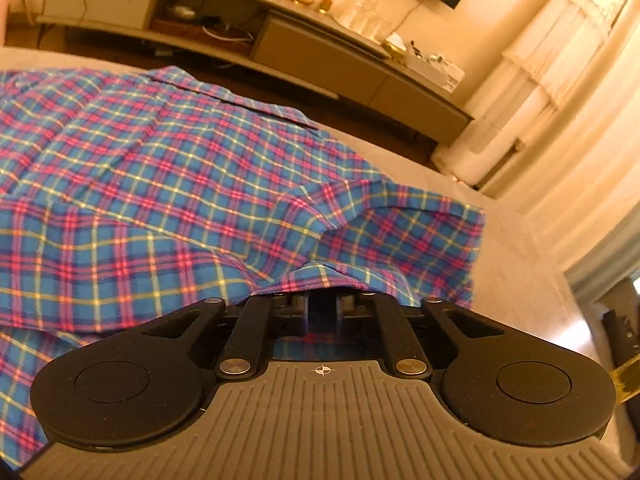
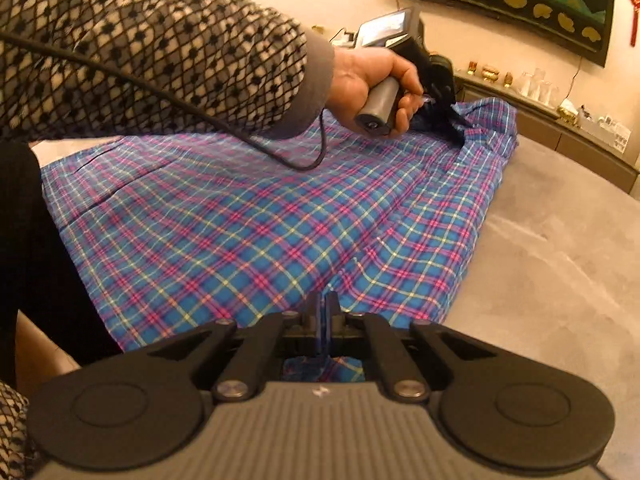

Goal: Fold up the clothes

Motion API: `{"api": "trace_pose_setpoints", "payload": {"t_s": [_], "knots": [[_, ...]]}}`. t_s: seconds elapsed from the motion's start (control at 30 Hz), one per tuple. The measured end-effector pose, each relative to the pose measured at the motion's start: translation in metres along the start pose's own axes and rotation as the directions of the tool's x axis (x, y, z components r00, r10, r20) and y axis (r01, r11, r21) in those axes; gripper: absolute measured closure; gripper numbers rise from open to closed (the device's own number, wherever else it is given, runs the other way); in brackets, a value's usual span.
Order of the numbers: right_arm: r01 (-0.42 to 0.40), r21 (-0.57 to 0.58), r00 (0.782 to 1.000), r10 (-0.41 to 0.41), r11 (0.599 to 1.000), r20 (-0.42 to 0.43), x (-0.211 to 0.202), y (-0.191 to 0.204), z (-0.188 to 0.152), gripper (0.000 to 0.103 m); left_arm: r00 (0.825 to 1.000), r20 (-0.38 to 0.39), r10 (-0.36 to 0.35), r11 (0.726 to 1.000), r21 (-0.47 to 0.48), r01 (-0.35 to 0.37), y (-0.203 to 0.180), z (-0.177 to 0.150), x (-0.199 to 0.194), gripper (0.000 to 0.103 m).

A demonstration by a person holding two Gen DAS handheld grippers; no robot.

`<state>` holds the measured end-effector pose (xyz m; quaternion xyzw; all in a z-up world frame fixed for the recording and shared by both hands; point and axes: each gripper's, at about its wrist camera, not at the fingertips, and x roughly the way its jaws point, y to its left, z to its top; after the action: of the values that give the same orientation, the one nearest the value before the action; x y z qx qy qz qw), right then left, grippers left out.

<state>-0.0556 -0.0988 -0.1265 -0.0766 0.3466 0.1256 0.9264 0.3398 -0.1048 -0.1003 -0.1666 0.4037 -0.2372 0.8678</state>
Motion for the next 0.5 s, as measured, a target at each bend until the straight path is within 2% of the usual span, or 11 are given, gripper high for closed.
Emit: {"api": "trace_pose_setpoints", "payload": {"t_s": [0.07, 0.13, 0.23, 0.3, 0.43, 0.5], "knots": [[0.006, 0.008, 1.000, -0.006, 1.000, 0.017, -0.001, -0.001, 0.003, 0.101, 1.000, 0.002, -0.024, 1.000, -0.007, 0.024, -0.001, -0.001, -0.004, 0.072], [0.007, 0.010, 1.000, -0.007, 1.000, 0.028, -0.003, -0.001, 0.003, 0.101, 1.000, -0.005, -0.031, 0.999, -0.009, 0.031, -0.003, -0.001, -0.005, 0.065], [0.005, 0.008, 0.999, -0.006, 1.000, 0.048, -0.005, -0.001, 0.004, 0.101, 1.000, -0.011, -0.016, 1.000, -0.013, 0.016, -0.003, 0.003, 0.003, 0.063], [0.008, 0.016, 0.999, -0.009, 1.000, 0.054, -0.005, -0.001, 0.004, 0.101, 1.000, 0.000, -0.013, 1.000, -0.018, 0.013, -0.004, 0.008, 0.007, 0.069], [-0.003, 0.032, 0.998, 0.001, 0.999, 0.069, -0.005, -0.002, 0.004, 0.101, 1.000, 0.020, -0.023, 0.999, -0.039, 0.023, -0.003, 0.016, 0.003, 0.102], [-0.020, 0.030, 0.996, 0.018, 0.999, 0.085, -0.006, -0.001, 0.004, 0.101, 0.998, 0.043, -0.037, 0.999, -0.037, 0.039, -0.004, 0.021, -0.001, 0.103]]}}
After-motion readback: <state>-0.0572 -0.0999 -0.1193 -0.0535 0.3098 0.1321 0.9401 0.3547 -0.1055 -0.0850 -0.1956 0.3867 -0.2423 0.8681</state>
